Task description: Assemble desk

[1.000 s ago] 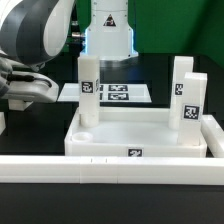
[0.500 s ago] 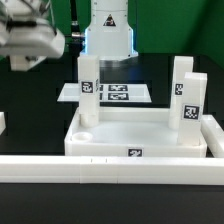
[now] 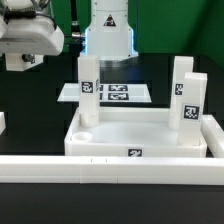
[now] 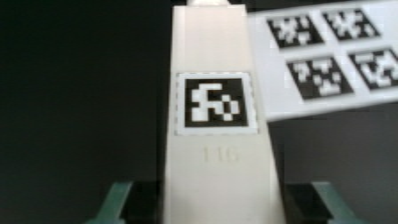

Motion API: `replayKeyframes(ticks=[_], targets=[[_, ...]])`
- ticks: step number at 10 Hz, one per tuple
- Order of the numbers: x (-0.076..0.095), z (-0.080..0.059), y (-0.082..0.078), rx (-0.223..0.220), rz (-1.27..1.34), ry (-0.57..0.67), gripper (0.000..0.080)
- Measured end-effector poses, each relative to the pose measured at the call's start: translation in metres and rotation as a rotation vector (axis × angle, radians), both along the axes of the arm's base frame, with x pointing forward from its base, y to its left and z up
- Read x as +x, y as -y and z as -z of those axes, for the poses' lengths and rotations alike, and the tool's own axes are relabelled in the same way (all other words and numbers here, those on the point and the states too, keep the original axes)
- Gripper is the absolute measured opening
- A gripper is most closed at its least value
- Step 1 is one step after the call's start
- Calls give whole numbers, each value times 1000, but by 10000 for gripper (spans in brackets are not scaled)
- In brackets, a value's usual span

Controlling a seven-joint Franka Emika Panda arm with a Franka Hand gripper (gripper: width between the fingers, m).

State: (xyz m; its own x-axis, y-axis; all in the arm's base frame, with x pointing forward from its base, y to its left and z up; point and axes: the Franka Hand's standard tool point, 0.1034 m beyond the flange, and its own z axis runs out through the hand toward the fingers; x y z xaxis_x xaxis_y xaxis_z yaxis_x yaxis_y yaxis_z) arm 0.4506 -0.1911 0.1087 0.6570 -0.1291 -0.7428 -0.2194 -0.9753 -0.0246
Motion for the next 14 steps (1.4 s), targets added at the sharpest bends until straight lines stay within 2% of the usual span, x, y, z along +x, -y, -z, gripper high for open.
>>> replayKeyframes(ticks=[3,4,7,8,10,12,13,14], targets=[[34,-37,-13,0,19,175,291],[43,-41,-8,-29,11,284,291],[48,-40,-5,-83,2,492,291],[54,-43,-6,-99,-4,546,291],[80,-60,-14,-131,-36,680,291],[103,-66,-22,-172,-61,814,291],[108,-68,-27,-207,-80,908,291],[108,-68,-24,-230,-97,964,291]])
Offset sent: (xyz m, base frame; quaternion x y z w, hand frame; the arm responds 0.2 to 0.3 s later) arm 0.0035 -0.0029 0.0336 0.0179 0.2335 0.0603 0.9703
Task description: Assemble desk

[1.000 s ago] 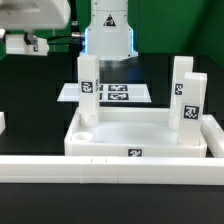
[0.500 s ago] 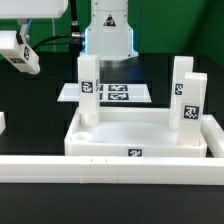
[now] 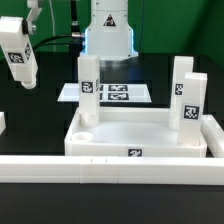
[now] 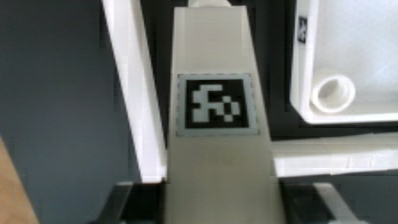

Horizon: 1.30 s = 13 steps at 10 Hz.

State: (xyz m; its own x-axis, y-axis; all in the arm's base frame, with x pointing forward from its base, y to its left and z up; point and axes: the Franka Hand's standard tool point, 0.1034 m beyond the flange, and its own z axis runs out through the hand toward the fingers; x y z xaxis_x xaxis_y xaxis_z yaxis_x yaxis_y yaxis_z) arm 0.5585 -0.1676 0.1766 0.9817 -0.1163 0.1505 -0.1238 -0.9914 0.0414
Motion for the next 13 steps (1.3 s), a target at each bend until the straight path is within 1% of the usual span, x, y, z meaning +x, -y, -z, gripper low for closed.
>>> replayKeyframes(ticks=[1,2,3,4,5,6,7,8,10,11,12,13], targets=[[1,1,5,-35,0,67,291],[-2,3,6,-44,3,82,291],[-1,4,4,-38,1,71,291],[5,5,-4,-35,12,76,291],[22,4,-21,-26,33,87,291],[41,-1,-37,-22,32,108,291],[49,-2,-42,-29,17,124,291],[46,0,-41,-29,19,118,291],[48,-1,-39,-44,18,148,291],[48,0,-39,-43,18,145,291],[54,-4,-39,-66,23,214,291],[55,-4,-47,-92,29,309,291]])
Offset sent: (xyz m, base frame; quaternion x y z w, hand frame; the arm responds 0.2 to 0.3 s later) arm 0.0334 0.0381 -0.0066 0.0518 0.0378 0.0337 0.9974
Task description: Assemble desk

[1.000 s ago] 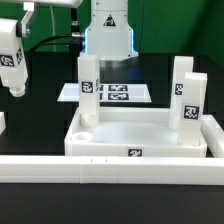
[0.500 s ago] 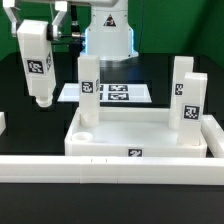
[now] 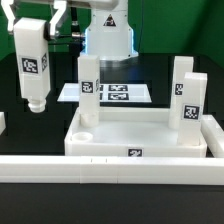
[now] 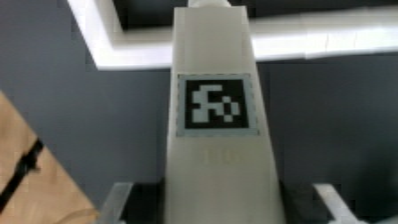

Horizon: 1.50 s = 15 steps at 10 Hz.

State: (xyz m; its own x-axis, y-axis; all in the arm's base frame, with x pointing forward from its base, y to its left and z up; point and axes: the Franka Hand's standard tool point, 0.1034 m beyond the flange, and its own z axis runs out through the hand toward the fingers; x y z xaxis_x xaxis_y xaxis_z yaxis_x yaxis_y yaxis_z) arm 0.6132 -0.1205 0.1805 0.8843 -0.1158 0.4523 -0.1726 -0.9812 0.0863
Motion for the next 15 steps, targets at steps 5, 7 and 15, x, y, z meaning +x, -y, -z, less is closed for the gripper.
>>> replayKeyframes(ticks=[5,7,15], targets=[[2,6,-24,26,0,15,291],[2,6,-25,24,-2,17,291],[-4,21,-50,10,-41,41,291]])
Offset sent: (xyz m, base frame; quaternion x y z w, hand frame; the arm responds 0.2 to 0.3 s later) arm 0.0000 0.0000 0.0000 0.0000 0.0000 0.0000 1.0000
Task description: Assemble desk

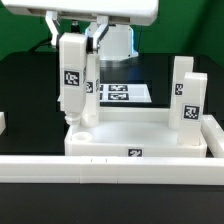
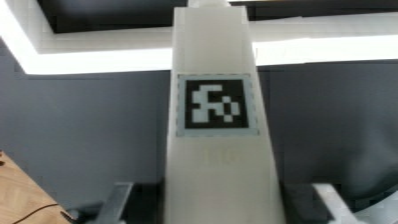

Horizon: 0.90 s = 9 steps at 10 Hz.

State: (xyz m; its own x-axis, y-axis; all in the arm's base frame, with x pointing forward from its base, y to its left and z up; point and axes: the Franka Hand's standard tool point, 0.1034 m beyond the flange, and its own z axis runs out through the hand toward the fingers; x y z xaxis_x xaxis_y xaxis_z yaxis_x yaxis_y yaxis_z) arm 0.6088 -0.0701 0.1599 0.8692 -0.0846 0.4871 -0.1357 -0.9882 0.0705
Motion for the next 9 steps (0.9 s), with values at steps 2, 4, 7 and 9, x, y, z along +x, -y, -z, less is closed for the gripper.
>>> replayKeyframes(ticks=[2,4,7,9], targets=[[0,8,-6,-5,-12,-9,291],[-1,11,-5,-6,-10,-15,291],[-2,12,-6,-8,-12,-12,291],[-5,16,-9,-14,-18,-11,291]])
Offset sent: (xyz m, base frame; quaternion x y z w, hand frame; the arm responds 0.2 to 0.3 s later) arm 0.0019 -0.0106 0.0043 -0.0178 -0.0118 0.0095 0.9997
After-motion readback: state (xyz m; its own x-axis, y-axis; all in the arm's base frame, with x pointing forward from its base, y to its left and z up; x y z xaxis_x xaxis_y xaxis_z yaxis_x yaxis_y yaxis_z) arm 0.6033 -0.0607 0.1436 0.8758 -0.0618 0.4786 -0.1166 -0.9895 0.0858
